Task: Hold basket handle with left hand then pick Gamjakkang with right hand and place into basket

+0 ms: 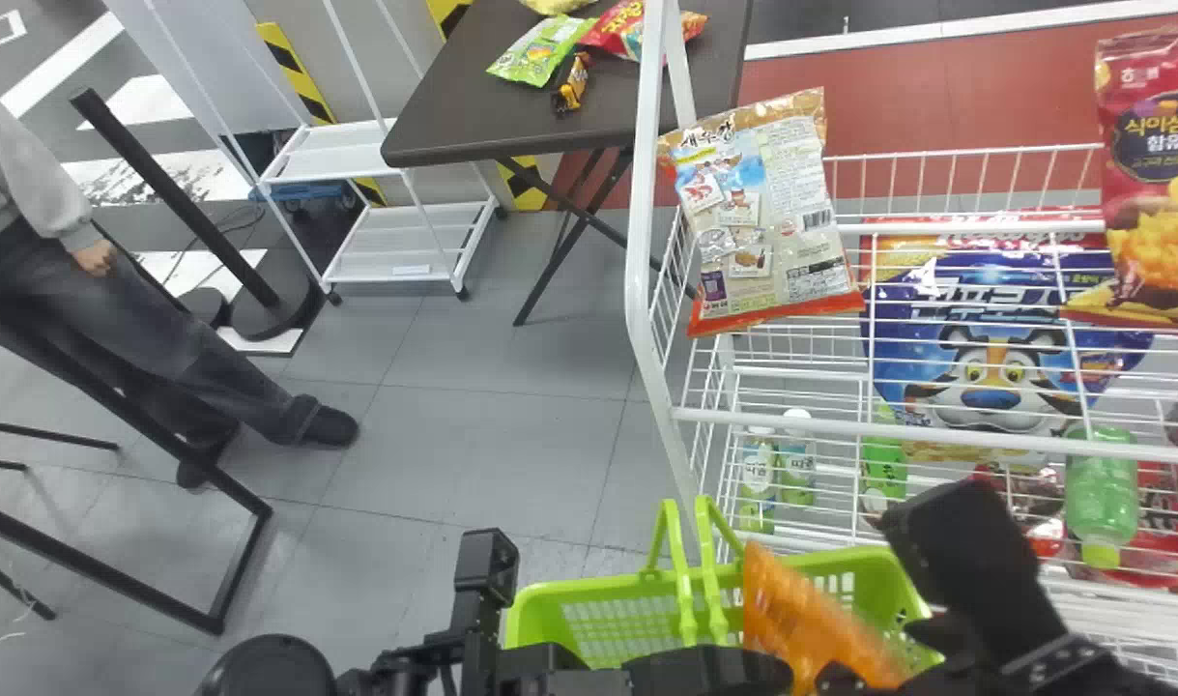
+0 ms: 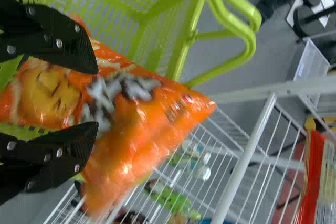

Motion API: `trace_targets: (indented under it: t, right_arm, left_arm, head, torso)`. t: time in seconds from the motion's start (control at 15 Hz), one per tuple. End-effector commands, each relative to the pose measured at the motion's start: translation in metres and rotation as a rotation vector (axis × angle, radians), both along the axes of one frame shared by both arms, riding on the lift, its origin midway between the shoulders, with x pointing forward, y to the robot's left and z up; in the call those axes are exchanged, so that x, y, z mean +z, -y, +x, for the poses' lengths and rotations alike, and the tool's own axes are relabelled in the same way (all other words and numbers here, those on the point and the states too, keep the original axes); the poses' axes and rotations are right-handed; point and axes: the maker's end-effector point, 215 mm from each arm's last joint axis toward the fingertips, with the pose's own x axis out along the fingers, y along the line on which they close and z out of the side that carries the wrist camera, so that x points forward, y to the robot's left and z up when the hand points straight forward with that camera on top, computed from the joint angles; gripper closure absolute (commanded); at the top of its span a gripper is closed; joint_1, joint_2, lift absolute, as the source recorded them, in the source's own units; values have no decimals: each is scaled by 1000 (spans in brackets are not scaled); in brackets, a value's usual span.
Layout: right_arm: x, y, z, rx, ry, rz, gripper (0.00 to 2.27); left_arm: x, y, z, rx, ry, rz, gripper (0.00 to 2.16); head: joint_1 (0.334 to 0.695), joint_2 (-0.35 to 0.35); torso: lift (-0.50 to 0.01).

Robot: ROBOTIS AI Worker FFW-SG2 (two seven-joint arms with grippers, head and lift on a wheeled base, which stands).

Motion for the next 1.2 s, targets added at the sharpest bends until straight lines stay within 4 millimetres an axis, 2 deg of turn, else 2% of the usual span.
trace_targets:
  t: [0.0, 0.2, 0.33, 0.4, 0.47, 0.67, 0.73, 1.0, 1.13]
  right_arm:
    - [12, 30, 36, -90, 94, 11, 60]
    - [54, 78, 103, -220, 350, 76, 56]
    - [95, 112, 138, -285, 570, 127, 60]
    - [117, 131, 148, -312, 689, 153, 60]
    - [118, 148, 151, -337, 731, 154, 60]
    - [88, 187, 149, -431, 764, 200, 60]
    - [79, 195, 147, -449, 790, 216, 60]
    - [54, 211, 127, -461, 854, 296, 60]
    - [53, 221, 127, -466, 854, 289, 60]
  left_arm:
    - [0, 0, 0, -1, -1, -1, 2142]
    - [-1, 0, 0, 2, -7, -6, 2142]
    - [-1, 0, 0, 5, -10, -15, 2142]
    - [-1, 0, 0, 7, -10, -15, 2142]
    - [0, 0, 0, 7, -10, -17, 2142]
    - [-2, 0, -1, 10, -17, -20, 2142]
    - [-3, 0, -1, 11, -20, -22, 2142]
    - [-4, -1, -1, 16, -22, -20, 2142]
    - [-4, 1, -1, 16, -24, -20, 2142]
  head:
    - [695, 290]
    - [695, 177]
    - [695, 111]
    - [695, 54]
    - [695, 22]
    - [695, -66]
    - [695, -107]
    - [695, -155]
    - [695, -178]
  torso:
    - [-17]
    - [-17]
    - [-17]
    - [-17]
    - [-17]
    - [-17]
    - [-17]
    - [-17]
    - [-17]
